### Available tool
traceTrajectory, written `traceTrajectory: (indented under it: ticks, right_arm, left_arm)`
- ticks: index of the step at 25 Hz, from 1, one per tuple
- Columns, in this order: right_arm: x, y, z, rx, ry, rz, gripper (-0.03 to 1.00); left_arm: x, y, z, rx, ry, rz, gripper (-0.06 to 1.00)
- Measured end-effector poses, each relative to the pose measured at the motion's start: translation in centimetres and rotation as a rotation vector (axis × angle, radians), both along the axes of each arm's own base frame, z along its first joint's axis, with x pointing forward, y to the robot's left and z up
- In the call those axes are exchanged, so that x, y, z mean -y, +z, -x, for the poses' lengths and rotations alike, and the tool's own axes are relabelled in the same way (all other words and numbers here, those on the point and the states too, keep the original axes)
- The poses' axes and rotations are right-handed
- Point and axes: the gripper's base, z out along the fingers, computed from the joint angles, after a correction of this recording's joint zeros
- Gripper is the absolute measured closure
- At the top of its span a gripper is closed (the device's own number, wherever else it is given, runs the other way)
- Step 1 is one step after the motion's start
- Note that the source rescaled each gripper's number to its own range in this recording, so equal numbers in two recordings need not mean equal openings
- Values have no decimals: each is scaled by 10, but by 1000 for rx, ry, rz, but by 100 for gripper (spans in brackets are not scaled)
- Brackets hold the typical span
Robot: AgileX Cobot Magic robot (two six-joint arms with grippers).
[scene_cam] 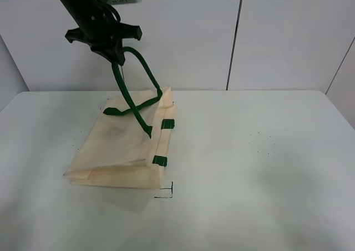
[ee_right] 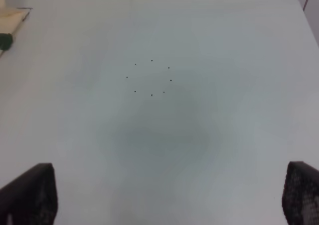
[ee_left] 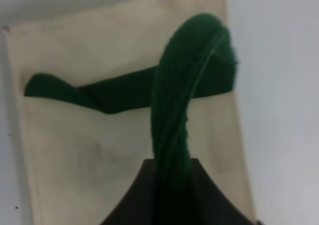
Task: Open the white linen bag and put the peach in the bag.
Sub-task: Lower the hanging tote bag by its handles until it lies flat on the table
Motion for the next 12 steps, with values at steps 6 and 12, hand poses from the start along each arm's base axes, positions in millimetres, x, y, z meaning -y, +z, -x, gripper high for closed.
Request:
traceTrajectory:
  ticks: [6,12]
  right_arm:
    - [0,0,0,0,0,0,-3]
    - [0,0,0,0,0,0,-3]
  left_arm:
    - [8,-66,-24,-133,-3,-51,94]
    - [8,-108,-36,-195,-45,-127,94]
